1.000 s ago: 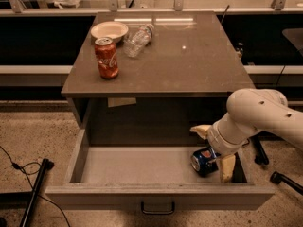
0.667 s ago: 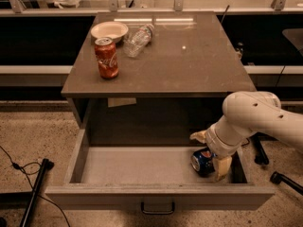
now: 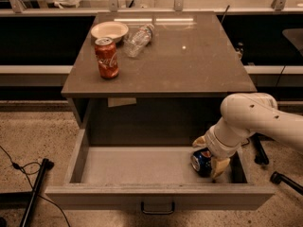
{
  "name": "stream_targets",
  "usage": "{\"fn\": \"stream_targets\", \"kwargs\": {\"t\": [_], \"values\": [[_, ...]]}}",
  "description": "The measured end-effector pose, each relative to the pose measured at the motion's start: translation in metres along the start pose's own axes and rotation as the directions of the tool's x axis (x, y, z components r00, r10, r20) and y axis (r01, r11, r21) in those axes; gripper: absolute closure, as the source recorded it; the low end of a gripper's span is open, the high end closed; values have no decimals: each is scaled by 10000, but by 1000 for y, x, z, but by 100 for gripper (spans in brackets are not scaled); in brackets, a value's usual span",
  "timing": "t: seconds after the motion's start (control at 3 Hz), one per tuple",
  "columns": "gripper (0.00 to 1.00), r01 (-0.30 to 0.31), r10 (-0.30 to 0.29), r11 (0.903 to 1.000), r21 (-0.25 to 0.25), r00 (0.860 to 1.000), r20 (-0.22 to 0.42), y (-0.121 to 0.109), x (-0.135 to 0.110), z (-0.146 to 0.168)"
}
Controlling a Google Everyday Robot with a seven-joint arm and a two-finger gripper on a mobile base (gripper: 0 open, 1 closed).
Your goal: Pick pepsi can from top drawer and place on counter
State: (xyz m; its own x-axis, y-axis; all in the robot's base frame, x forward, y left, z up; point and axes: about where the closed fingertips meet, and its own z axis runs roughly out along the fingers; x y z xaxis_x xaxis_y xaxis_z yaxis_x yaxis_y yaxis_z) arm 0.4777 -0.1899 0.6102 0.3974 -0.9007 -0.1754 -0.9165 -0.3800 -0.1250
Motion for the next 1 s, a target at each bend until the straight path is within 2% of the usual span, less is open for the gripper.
{"fn": "stream_targets", "kwargs": {"t": [0.33, 0.67, 1.0], "values": [[51, 36, -36, 10000, -91, 10000, 18, 1, 0, 2], [58, 44, -43, 10000, -62, 10000, 37, 2, -2, -1], [77, -3, -7, 9995, 329, 9995, 310, -5, -7, -17]]}}
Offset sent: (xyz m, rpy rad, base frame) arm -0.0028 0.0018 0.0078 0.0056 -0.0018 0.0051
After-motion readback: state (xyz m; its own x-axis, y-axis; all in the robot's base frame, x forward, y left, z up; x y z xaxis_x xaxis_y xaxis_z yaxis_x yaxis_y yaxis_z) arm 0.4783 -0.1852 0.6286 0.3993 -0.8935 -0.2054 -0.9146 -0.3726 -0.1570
